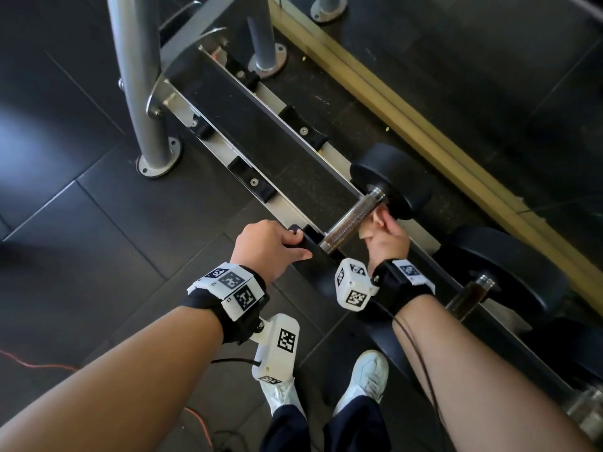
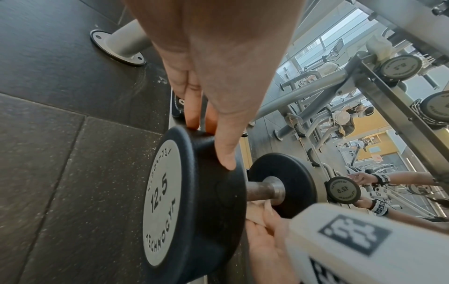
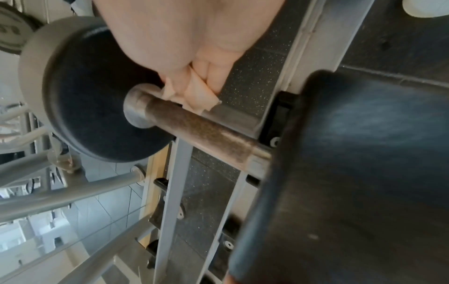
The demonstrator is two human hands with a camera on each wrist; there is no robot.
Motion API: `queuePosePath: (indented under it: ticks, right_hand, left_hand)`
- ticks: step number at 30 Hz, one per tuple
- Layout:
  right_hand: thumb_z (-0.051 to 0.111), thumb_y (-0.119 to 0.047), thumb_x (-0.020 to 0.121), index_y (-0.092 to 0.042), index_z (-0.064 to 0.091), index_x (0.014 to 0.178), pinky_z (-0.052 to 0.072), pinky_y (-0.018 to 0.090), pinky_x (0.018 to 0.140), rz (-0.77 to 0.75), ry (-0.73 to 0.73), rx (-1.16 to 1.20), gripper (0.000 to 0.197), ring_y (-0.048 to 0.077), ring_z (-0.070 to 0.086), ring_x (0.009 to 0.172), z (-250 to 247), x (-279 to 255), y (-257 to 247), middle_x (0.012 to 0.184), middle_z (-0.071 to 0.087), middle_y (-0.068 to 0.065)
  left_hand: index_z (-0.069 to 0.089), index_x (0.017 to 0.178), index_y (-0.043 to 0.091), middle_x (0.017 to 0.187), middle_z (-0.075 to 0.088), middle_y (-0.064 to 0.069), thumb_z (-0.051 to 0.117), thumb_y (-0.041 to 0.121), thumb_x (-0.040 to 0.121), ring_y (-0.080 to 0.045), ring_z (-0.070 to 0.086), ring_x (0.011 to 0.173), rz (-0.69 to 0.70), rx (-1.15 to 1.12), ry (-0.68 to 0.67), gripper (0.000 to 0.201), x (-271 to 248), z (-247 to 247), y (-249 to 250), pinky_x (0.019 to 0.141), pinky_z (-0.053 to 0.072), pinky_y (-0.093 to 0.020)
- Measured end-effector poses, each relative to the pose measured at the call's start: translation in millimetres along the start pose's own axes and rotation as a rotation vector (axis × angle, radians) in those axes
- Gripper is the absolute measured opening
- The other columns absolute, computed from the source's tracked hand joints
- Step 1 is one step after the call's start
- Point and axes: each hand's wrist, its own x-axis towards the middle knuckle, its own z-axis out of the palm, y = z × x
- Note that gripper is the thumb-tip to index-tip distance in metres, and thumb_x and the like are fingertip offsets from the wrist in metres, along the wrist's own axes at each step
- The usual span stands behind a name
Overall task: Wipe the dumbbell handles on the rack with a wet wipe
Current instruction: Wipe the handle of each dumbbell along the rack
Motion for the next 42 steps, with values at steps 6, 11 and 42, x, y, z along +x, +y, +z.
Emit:
queuePosePath:
  ticks: [6,11,42]
  right_hand:
    - [0.053,-0.016,0.099,-0.037,0.071,0.114,0.050,0.038,0.100,-0.007,-0.117,-0.061,0.032,0.012,0.068,0.104,7.8,-24.1,20.0,0.113,0.073,-0.007]
    - [0.054,-0.015,0.099,-0.023,0.065,0.127,0.049,0.040,0.102,-0.063,-0.102,-0.285,0.031,0.017,0.063,0.109,-14.8,-12.9,12.2,0.125,0.067,0.002]
    - [0.052,0.000,0.093,-0.019,0.057,0.133,0.042,0.038,0.105,-0.954,-0.623,-1.487,0.044,0.026,0.055,0.121,6.7,20.8,-68.9,0.122,0.063,0.006]
  left_hand:
    - [0.073,0.107,0.039,0.095,0.064,0.014,0.075,0.052,0.078,-0.008,0.058,0.085,-0.019,-0.018,-0.019,0.032,0.6,-0.1,0.2,0.060,0.039,-0.017]
    - [0.073,0.105,0.039,0.093,0.065,0.014,0.075,0.052,0.077,-0.009,0.059,0.085,-0.022,-0.018,-0.010,0.031,0.1,-0.3,0.5,0.066,0.042,-0.021]
    - [0.074,0.106,0.041,0.103,0.067,0.011,0.076,0.049,0.077,-0.011,0.062,0.097,-0.082,-0.149,0.003,0.029,-11.2,0.5,2.5,0.085,0.053,-0.034]
